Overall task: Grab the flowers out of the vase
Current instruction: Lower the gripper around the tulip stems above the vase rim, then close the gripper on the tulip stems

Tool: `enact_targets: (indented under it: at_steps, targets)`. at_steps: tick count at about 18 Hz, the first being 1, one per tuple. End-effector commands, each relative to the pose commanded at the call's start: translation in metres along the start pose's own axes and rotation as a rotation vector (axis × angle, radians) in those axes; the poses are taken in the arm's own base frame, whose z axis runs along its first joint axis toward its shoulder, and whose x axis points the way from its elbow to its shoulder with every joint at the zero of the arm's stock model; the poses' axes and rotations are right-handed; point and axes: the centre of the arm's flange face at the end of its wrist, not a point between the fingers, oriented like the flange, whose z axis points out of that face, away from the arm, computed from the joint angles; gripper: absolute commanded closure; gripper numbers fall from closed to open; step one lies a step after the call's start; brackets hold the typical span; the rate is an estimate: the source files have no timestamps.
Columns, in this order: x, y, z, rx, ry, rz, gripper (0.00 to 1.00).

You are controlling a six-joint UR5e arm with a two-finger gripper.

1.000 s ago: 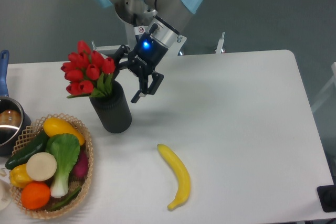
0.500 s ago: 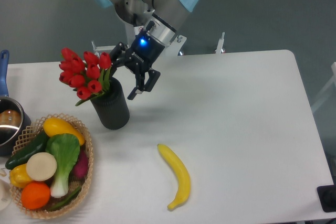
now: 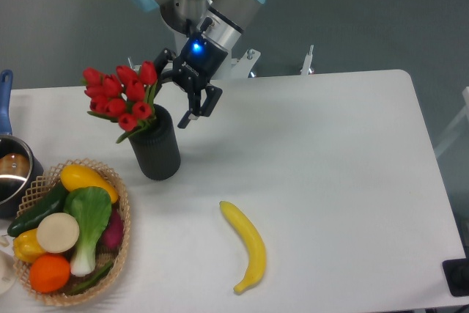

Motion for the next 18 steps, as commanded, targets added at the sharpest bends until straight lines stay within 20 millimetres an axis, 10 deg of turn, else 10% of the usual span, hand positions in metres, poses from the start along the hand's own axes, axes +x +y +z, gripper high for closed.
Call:
enact_targets:
  at_steps: [18]
  targets:
    - [0.016,-0.005,0.006,0.097,0.085,-0.071,0.0]
